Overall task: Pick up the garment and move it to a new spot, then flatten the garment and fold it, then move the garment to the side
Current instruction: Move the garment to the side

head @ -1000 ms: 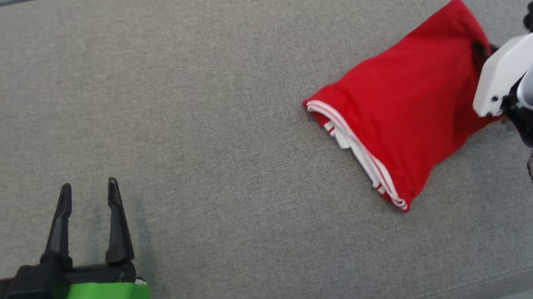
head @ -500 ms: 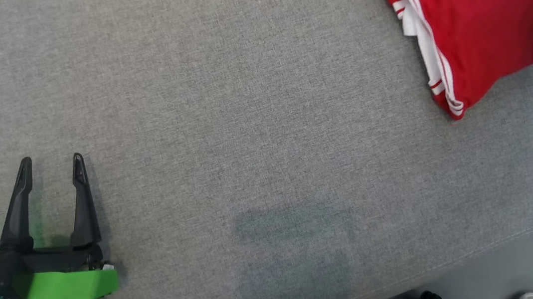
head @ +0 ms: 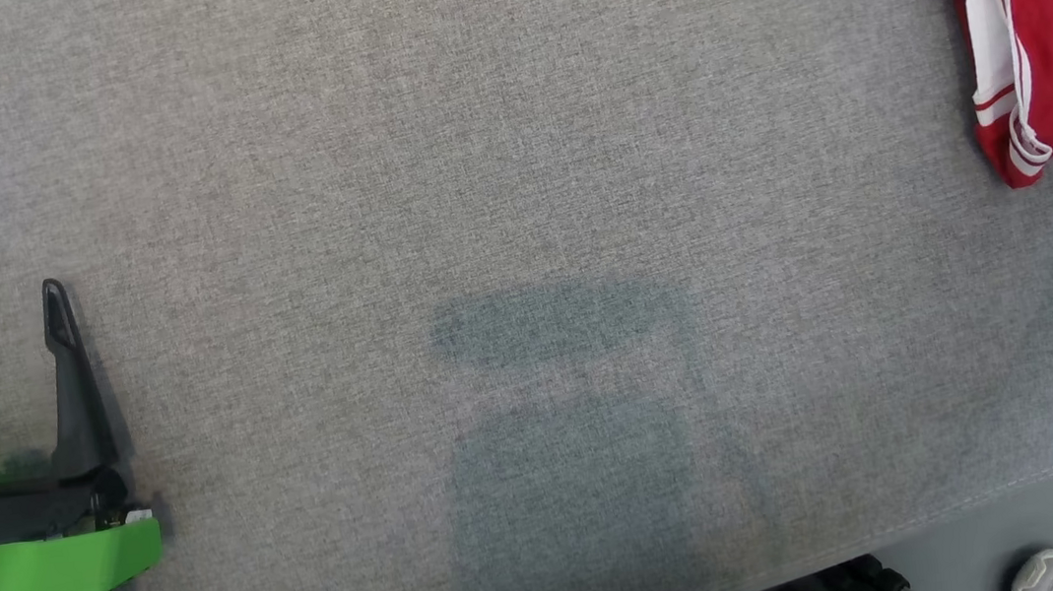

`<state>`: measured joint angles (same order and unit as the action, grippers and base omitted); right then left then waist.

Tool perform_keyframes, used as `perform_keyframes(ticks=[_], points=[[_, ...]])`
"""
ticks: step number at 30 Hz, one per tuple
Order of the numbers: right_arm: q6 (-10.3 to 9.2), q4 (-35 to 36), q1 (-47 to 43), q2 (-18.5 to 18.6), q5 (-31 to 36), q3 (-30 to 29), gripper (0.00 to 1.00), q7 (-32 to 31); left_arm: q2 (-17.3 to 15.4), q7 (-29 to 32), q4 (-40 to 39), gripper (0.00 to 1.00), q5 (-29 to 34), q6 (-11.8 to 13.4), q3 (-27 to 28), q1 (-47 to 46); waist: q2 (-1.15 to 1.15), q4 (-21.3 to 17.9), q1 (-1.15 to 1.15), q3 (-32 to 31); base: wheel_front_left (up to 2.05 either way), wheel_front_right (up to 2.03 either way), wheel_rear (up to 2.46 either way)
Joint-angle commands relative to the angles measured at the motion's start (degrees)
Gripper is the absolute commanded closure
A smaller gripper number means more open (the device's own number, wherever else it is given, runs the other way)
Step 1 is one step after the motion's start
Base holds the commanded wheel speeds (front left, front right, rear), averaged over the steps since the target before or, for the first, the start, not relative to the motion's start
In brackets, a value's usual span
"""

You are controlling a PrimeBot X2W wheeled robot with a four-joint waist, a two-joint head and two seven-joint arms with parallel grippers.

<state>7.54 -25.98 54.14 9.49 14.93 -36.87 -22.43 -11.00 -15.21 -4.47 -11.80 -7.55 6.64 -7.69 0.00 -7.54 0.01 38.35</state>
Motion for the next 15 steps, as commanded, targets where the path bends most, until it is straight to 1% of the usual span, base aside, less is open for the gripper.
perform_keyframes(ticks=[1,2,5,8,12,15], points=[[-0.1,-0.3,-0.1,0.0,1.3,-0.5,0.0,0.8,0.0,0.1,1.1,0.0,-0.1,0.2,0.5,0.6,0.0,-0.2,-0.01,-0.7,0.0,0.0,0.0],[-0.1,-0.5,-0.5,-0.7,2.1,-0.9,0.0,1.1,0.1,0.1,1.2,0.0,0.2,0.2,0.7,0.7,0.0,-0.3,-0.01,-1.2,0.0,0.0,0.0],[-0.1,-0.2,-1.4,-0.5,4.4,-1.0,0.0,2.8,0.7,0.1,0.9,0.0,0.6,0.2,0.4,0.4,0.0,-0.6,-0.01,-2.6,0.0,0.0,0.0],[-0.1,1.8,-2.3,-0.5,5.4,0.2,0.0,6.9,1.5,0.1,0.9,0.0,0.9,0.2,0.2,0.4,0.0,-0.5,-0.01,-4.5,0.0,0.0,0.0],[-0.1,5.5,-4.6,-1.8,3.7,5.0,0.0,14.8,2.8,0.1,2.2,0.0,1.3,0.1,0.8,1.9,0.0,-0.3,-0.01,-8.7,0.0,0.0,0.0],[-0.1,8.7,-7.3,-1.9,0.4,9.4,0.0,20.3,4.2,0.1,3.5,0.0,1.4,0.1,1.3,2.8,0.0,0.9,-0.01,-12.5,0.0,0.0,0.0]])
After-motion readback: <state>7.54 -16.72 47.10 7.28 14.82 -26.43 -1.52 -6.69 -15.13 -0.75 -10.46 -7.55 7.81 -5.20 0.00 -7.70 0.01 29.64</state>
